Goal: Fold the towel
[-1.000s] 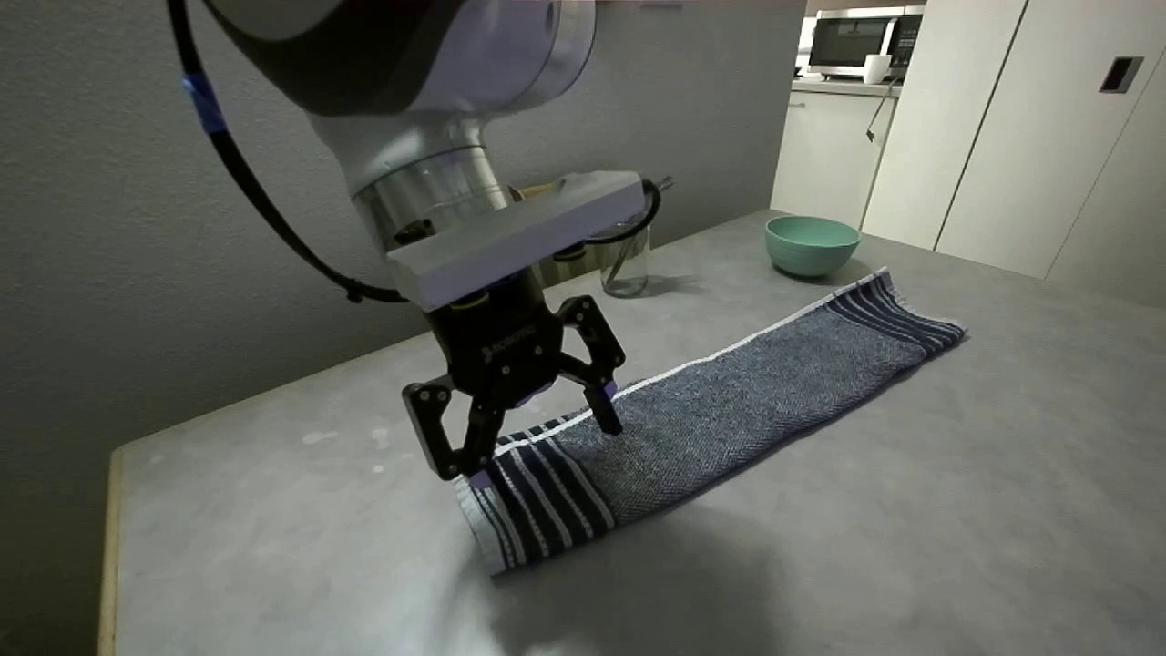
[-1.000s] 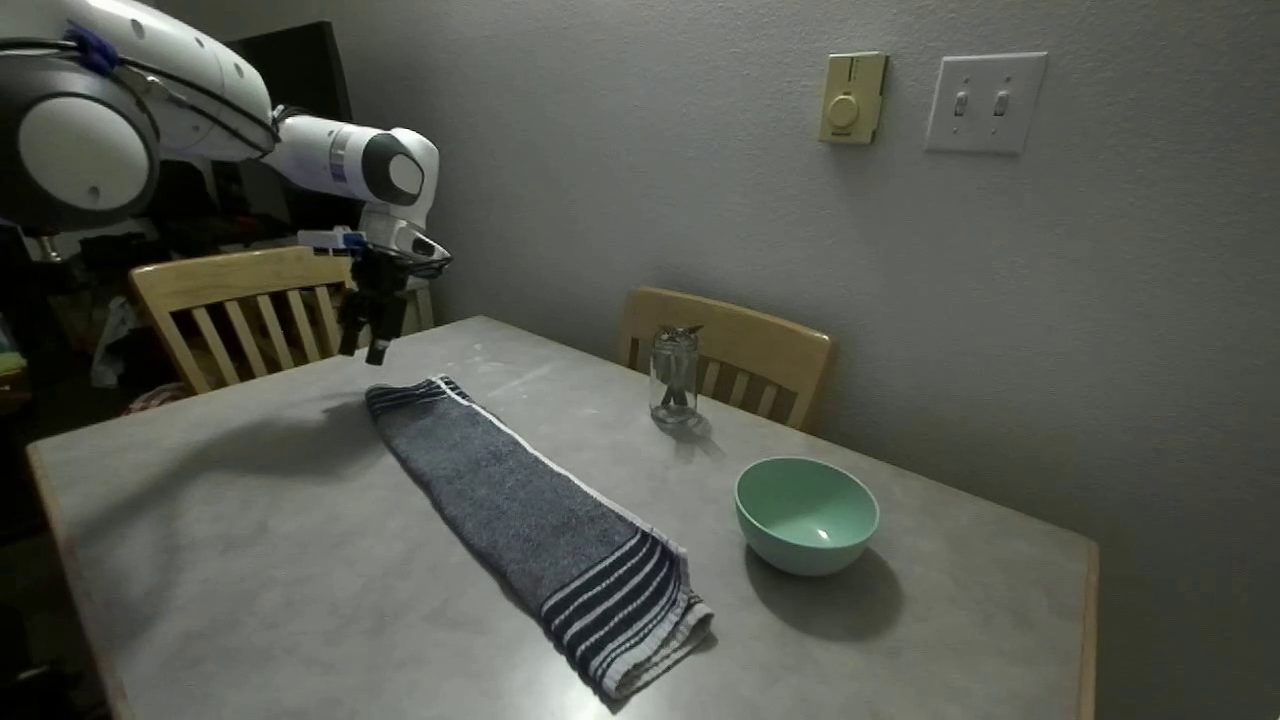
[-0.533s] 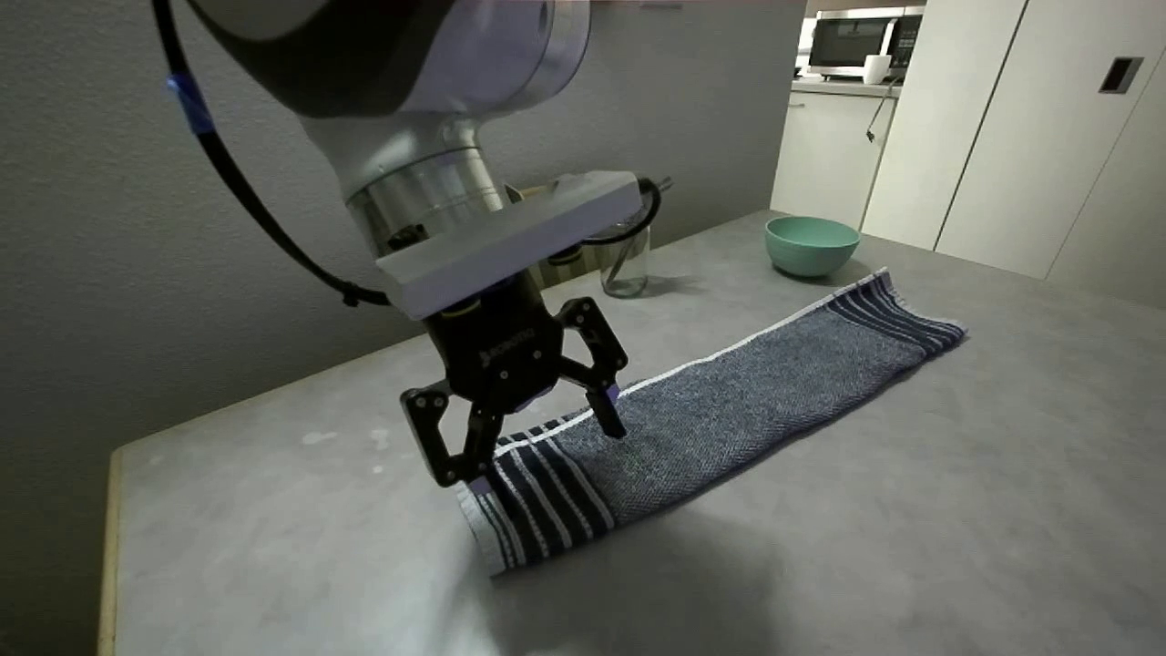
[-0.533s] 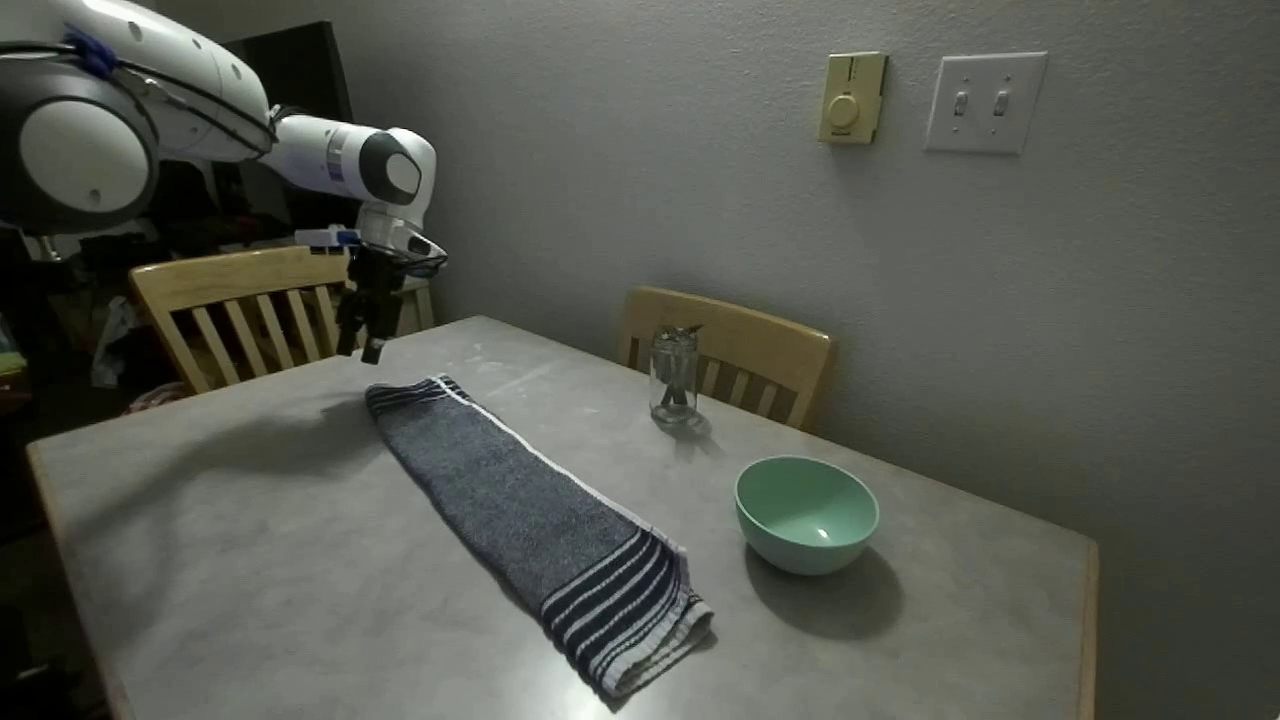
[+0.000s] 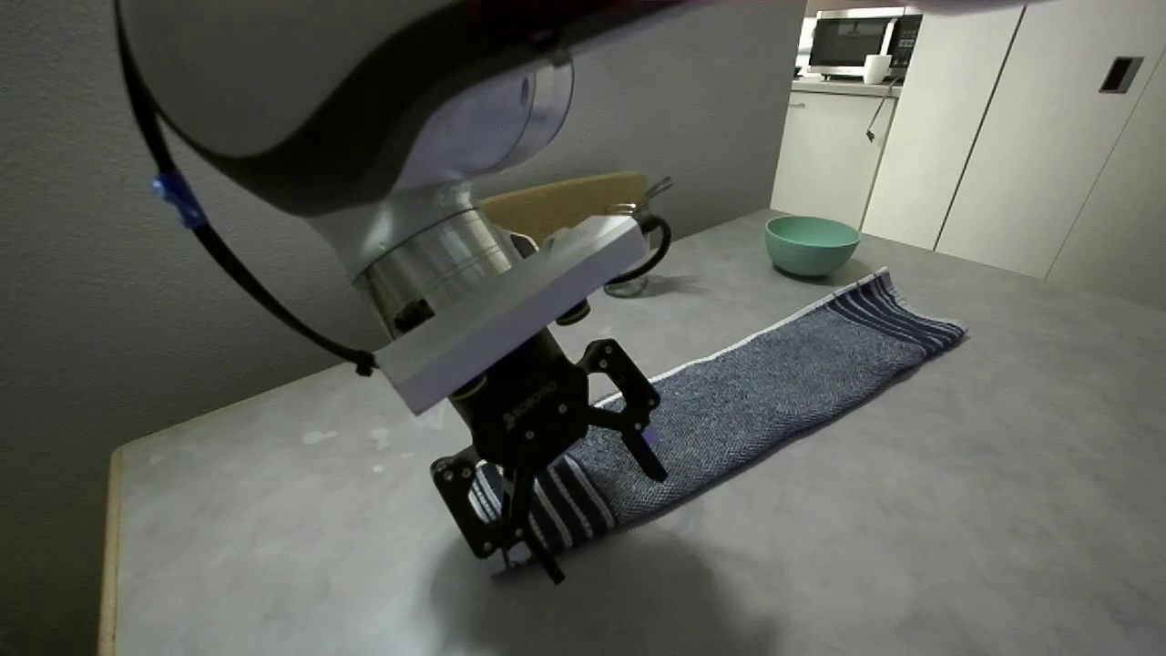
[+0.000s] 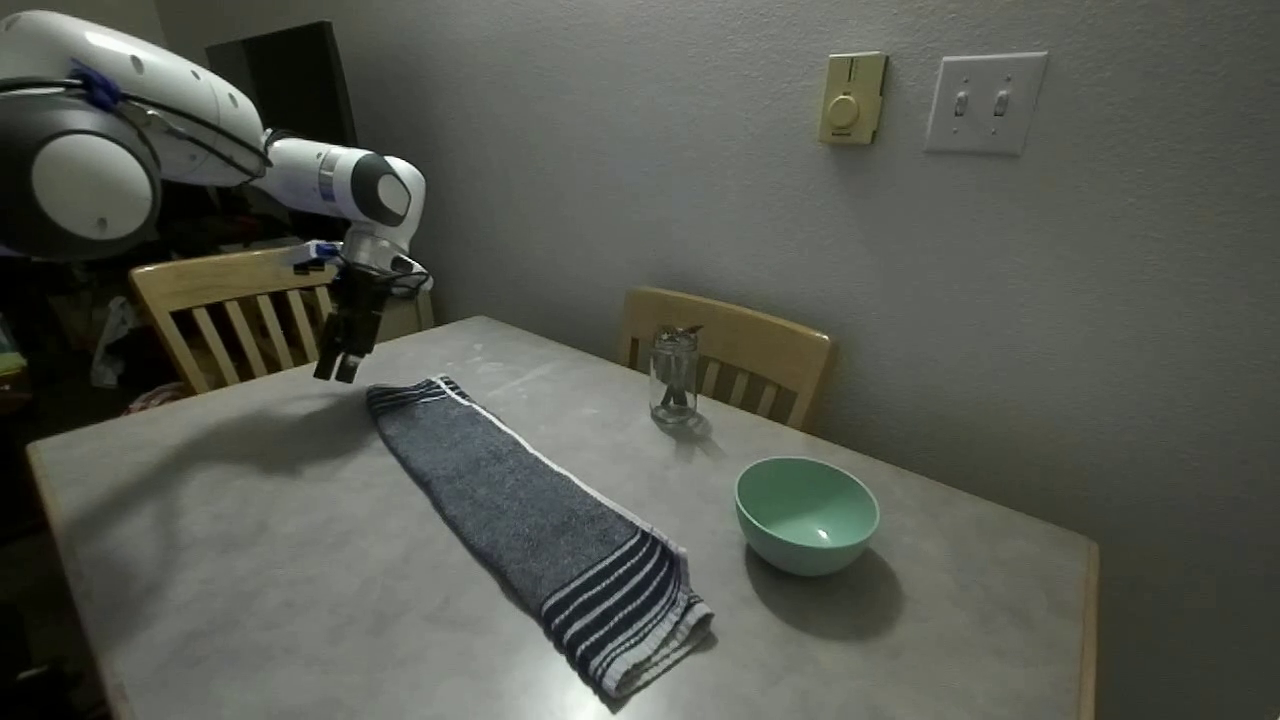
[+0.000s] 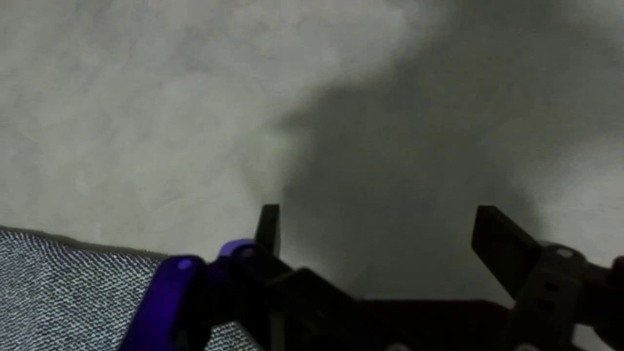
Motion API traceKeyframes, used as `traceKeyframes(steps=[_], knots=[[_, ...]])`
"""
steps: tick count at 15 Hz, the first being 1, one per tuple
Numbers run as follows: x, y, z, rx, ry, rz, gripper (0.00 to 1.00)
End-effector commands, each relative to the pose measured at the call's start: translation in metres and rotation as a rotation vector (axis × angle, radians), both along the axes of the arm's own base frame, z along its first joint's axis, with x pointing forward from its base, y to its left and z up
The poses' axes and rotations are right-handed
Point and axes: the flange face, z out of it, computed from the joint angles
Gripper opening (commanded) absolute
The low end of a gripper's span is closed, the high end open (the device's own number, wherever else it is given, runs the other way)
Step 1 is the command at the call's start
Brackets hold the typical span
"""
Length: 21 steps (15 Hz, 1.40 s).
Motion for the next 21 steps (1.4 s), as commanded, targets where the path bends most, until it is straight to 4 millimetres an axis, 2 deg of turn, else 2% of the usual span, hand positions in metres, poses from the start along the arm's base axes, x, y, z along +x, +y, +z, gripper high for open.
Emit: traceKeyframes(steps=[1, 5, 9, 10, 12, 14, 21], knots=[[-0.005, 0.001, -0.010, -0.060, 0.017, -0.005, 1.00], [-0.001, 0.000, -0.014, -0.088, -0.012, -0.052, 1.00], [0.021, -0.001, 0.006, -0.042, -0.154, -0.067, 1.00], [0.010, -0.001, -0.003, -0.063, -0.083, -0.077, 1.00], [0.016, -0.001, 0.008, -0.048, -0.121, -0.081, 1.00], [0.018, 0.001, 0.009, -0.044, -0.130, -0.082, 1.00], [0.039, 0.025, -0.005, -0.167, -0.493, -0.090, 1.00]])
